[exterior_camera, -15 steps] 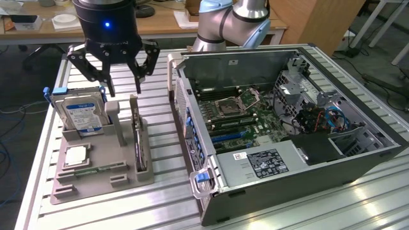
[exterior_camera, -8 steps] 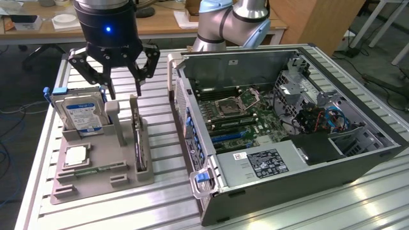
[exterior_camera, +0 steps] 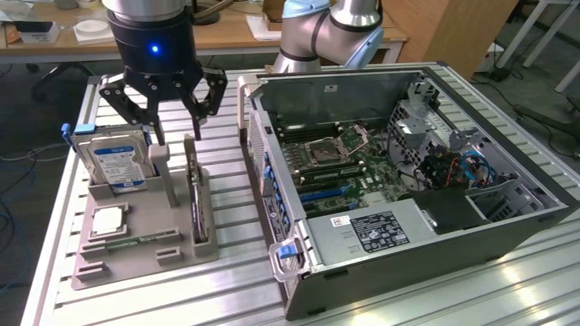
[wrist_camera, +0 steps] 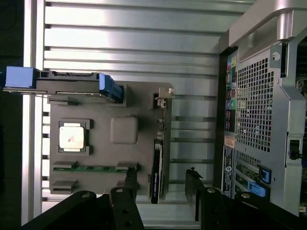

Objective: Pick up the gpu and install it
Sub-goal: 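Pick up the gpu and move the gpu toward the slot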

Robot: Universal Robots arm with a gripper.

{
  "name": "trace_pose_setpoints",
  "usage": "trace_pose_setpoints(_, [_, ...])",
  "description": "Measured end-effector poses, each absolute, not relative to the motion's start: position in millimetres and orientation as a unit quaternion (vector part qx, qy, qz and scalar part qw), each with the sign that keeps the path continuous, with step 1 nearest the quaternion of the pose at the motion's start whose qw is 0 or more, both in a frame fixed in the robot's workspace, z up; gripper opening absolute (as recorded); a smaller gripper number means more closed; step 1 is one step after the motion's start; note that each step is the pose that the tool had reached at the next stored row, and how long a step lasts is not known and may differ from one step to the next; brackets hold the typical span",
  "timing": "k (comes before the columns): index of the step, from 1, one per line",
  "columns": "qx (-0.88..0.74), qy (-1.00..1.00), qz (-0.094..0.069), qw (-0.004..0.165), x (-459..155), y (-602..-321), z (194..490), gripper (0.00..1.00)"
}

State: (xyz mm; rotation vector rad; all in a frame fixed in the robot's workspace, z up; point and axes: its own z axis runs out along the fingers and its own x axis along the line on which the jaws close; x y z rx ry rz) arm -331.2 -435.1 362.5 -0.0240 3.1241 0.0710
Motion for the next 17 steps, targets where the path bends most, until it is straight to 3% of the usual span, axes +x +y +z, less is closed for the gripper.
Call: trace_pose_setpoints(17, [-0.008, 1.0, 0.023, 0.008, -331.2, -437.5, 351.9, 0.53])
